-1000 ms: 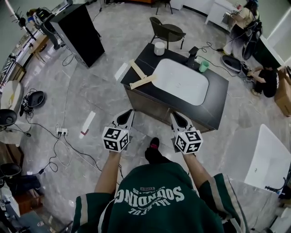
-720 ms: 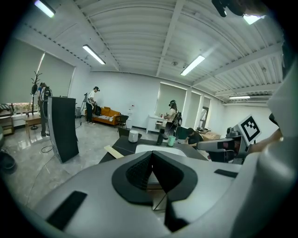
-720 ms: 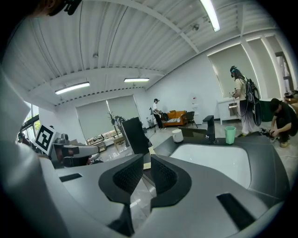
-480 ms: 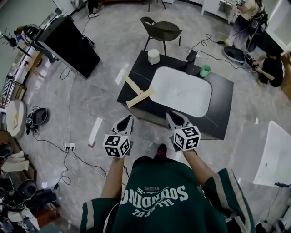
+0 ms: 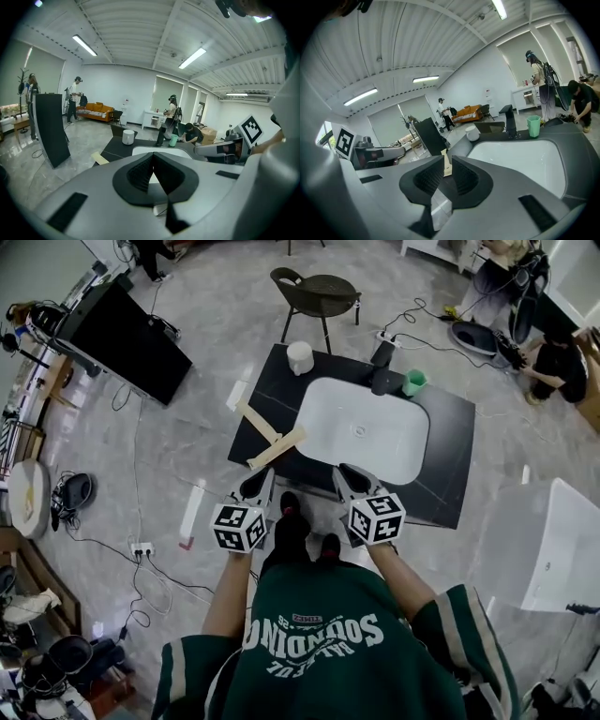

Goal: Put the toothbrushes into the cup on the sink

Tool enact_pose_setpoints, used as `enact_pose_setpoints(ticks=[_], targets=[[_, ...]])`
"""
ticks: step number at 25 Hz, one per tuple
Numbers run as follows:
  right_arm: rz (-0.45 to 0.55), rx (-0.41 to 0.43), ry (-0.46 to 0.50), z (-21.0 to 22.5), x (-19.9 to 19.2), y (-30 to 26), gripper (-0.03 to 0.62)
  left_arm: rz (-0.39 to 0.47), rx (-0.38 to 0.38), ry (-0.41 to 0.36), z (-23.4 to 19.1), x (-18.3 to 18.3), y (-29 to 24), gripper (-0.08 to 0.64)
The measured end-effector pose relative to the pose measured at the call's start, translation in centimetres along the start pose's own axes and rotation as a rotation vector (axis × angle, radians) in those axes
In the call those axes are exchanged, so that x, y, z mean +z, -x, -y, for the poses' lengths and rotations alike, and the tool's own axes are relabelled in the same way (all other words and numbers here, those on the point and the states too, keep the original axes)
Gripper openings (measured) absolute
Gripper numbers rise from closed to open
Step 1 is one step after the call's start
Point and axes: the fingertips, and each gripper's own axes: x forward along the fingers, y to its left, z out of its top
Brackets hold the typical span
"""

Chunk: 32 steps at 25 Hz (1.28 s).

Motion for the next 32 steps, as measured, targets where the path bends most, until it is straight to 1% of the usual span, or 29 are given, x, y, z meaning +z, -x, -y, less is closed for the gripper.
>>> enact_pose_setpoints(ticks=[4, 10, 15, 17, 20, 24, 26, 32], targets=[[-0.001, -0.028, -0.024, 1.4, 0.7, -2.1, 0.049, -0.009, -0.038, -0.02, -1.1, 0.7, -2.8, 0.011], [-0.057, -0.071, -0.148, 3.1, 0.4, -6.6, 0.052, -0.031, -0.088, -0.022, -4.4, 1.8, -6.8, 0.011], [-0.134, -0.115, -0.208, 4.2, -0.5, -10.6, 0.095, -0.069, -0.14, -0.015, -7.2, 2.3, -10.1, 0.011], [-0.174, -0.116, -0.248, 4.2, -1.1, -12.4, 0.129, -0.084, -0.165, -0.018, -8.4, 2.7, -11.2, 0.011], [-0.222, -0.128, -0.364, 4.7, -2.5, -14.9, 0.166, -0.102, -0.201, -0.026, -9.8, 3.2, -12.9, 0.011], [-0.256, -0.194, -0.596, 6.0, -5.1, -17.0, 0.187, -0.124, -0.245, -0.023, -11.4, 3.3, -14.4, 0.011], [-0.271, -0.224, -0.689, 6.3, -6.2, -18.0, 0.192, -0.137, -0.265, -0.017, -12.1, 3.2, -14.9, 0.011], [-0.337, -0.255, -0.817, 6.3, -8.7, -20.8, 0.192, -0.167, -0.31, -0.003, -14.0, 2.9, -15.9, 0.011]])
